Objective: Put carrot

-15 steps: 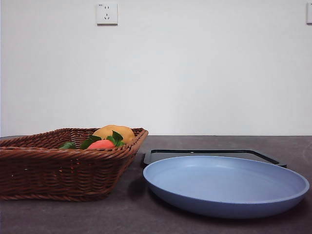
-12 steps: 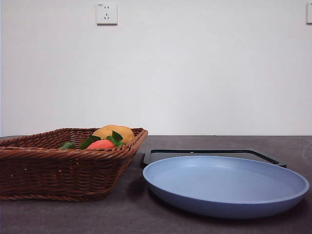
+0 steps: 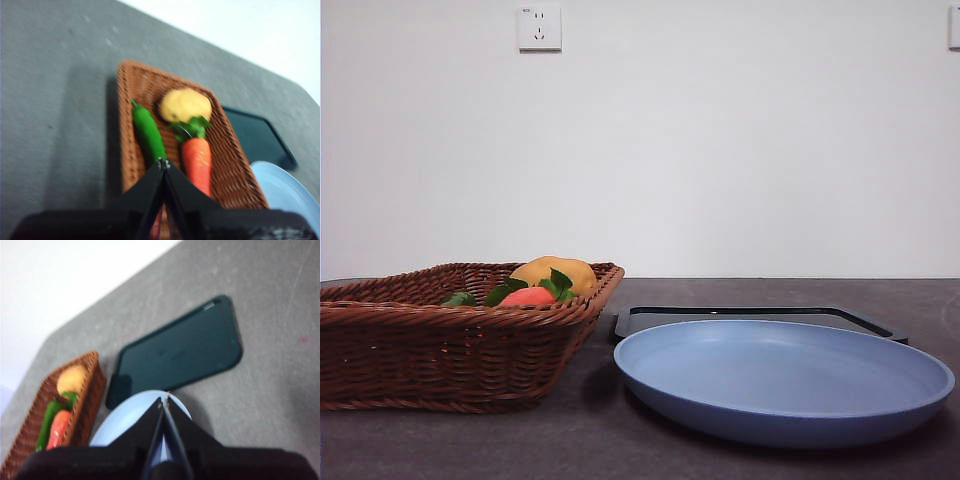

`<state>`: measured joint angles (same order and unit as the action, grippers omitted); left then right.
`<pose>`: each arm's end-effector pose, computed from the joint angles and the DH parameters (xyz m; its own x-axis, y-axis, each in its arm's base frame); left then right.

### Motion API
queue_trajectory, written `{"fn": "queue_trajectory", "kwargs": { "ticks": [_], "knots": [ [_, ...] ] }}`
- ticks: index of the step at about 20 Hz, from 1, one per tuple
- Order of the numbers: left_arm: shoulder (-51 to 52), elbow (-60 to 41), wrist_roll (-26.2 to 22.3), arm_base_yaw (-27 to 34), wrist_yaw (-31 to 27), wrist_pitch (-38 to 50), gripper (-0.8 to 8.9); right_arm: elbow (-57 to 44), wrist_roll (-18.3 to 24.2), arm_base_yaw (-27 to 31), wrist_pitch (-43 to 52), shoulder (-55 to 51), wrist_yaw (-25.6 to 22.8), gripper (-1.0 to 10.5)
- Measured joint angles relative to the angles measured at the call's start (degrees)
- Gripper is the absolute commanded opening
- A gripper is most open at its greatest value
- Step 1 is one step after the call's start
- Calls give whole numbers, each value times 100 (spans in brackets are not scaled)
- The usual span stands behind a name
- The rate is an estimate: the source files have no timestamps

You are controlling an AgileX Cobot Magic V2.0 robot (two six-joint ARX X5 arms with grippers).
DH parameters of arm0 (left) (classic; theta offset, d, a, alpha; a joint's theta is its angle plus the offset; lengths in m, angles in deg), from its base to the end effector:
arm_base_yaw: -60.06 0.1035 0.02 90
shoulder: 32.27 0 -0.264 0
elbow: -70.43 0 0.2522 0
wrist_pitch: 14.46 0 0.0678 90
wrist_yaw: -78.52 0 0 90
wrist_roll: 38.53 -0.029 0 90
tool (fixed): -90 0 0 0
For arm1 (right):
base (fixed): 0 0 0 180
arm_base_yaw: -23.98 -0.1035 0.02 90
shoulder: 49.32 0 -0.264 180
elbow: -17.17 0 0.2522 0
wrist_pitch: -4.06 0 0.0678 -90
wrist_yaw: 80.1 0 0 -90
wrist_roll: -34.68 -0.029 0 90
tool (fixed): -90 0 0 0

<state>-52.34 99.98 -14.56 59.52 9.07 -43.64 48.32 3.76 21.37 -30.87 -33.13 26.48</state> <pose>0.1101 -0.0112 0.2036 0.8782 -0.3593 -0.3156 0.1731 0.8540 -0.4906 0.0995 0.0128 0.2096 0.8869 0.3261 -0.3273 -0.0920 0.8189 0.5666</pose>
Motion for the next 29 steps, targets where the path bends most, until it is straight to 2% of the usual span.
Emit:
{"fn": "queue_trajectory", "kwargs": {
  "ticks": [7, 10, 13, 15, 18, 21, 22, 29],
  "knots": [
    [-1488, 964, -501, -140, 813, -129, 7, 835, 503, 0, -686, 1226, 697, 4],
    [-2282, 1600, -905, -396, 1154, -601, 7, 1141, 809, 0, -940, 1908, 997, 4],
    [-2986, 2223, -1366, -789, 1248, -1233, 7, 1239, 1032, 0, -1040, 2608, 1040, 5],
    [-3303, 2417, -1532, -1023, 1266, -1335, 8, 1239, 1202, -2, -1054, 3025, 1043, 54],
    [-3375, 2426, -1589, -1182, 1261, -1298, 31, 1239, 1298, -2, -1049, 3556, 1038, 173],
    [-3375, 2426, -1593, -1224, 1255, -1276, 237, 1239, 1311, -74, -874, 4072, 1023, 208],
    [-3375, 2426, -1593, -1224, 1246, -1276, 261, 1239, 1329, -129, -761, 4247, 1023, 208],
    [-3375, 2426, -1593, -1224, 1244, -1276, 260, 1241, 1270, -455, 149, 5460, 1029, 187]
  ]
}}
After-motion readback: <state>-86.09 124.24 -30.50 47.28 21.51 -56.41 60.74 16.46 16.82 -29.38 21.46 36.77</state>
